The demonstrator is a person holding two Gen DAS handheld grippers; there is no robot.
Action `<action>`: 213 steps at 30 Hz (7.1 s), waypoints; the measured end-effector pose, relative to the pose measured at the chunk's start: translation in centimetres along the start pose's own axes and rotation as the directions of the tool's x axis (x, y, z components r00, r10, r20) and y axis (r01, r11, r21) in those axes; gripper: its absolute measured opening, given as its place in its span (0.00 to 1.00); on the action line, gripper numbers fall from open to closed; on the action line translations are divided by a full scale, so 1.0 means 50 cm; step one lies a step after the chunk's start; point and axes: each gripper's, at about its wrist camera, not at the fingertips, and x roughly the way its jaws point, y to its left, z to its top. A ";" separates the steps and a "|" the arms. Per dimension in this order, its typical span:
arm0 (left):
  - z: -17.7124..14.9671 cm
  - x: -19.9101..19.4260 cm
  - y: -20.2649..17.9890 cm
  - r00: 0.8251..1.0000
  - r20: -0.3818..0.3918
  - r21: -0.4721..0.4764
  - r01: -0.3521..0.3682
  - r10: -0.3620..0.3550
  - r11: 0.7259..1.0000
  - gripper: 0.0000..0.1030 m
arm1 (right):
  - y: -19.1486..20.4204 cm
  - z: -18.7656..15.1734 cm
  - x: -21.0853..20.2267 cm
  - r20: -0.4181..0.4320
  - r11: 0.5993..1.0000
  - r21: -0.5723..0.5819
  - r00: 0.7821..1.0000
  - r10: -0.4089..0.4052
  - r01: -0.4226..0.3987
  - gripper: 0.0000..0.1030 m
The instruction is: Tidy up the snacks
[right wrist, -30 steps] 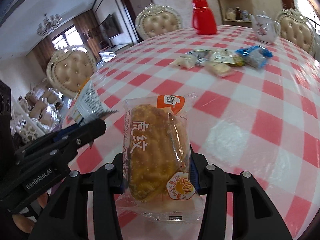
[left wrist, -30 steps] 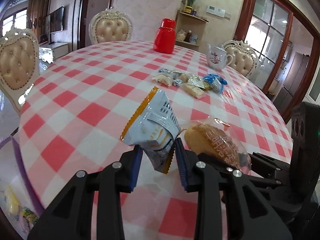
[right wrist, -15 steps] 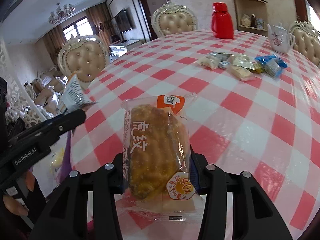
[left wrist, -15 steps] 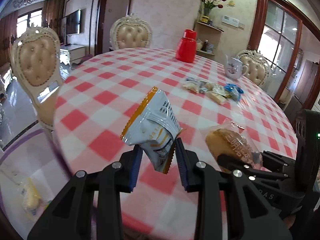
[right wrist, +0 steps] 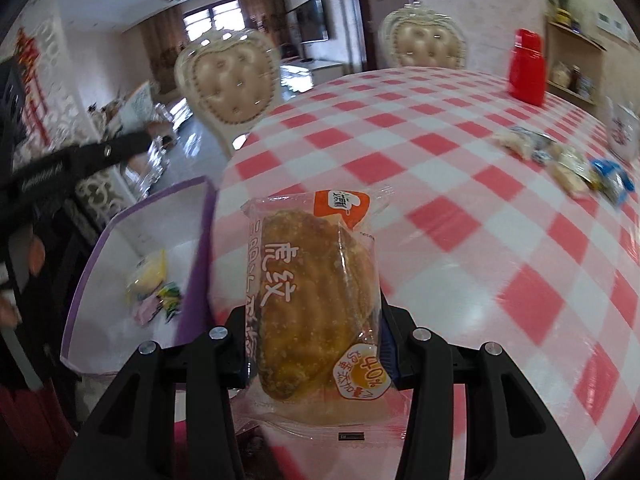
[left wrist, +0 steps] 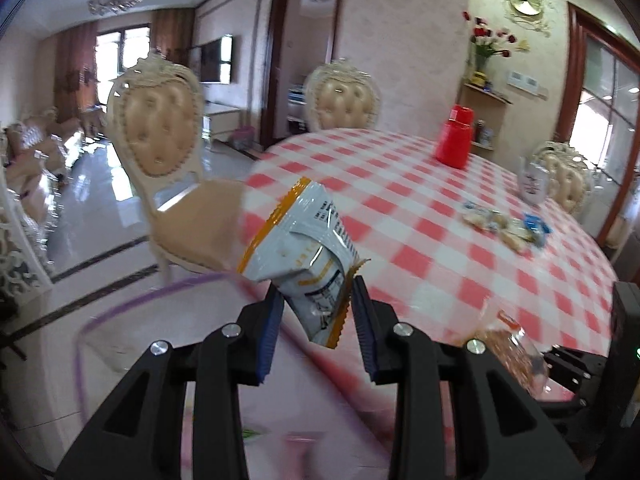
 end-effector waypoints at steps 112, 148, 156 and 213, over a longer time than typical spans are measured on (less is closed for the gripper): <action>0.164 0.544 -0.766 0.932 -0.143 0.190 0.357 -0.334 0.914 0.49 | -0.983 0.101 -0.012 0.001 0.636 0.723 0.920 -0.392 0.270 0.86; 0.003 0.396 -0.643 0.861 -0.246 0.130 0.484 -0.445 0.865 0.49 | -0.643 -0.106 -0.141 0.126 0.684 0.719 0.945 -0.303 0.123 0.56; -0.025 0.340 -0.616 0.864 -0.216 0.144 0.489 -0.455 0.860 0.49 | -0.594 -0.112 -0.141 0.133 0.707 0.698 0.950 -0.283 0.113 0.56; -0.045 0.016 -0.080 1.000 -0.016 0.089 -0.022 0.023 0.996 0.49 | -0.087 -0.034 -0.050 0.080 0.978 0.200 0.995 0.051 -0.066 0.56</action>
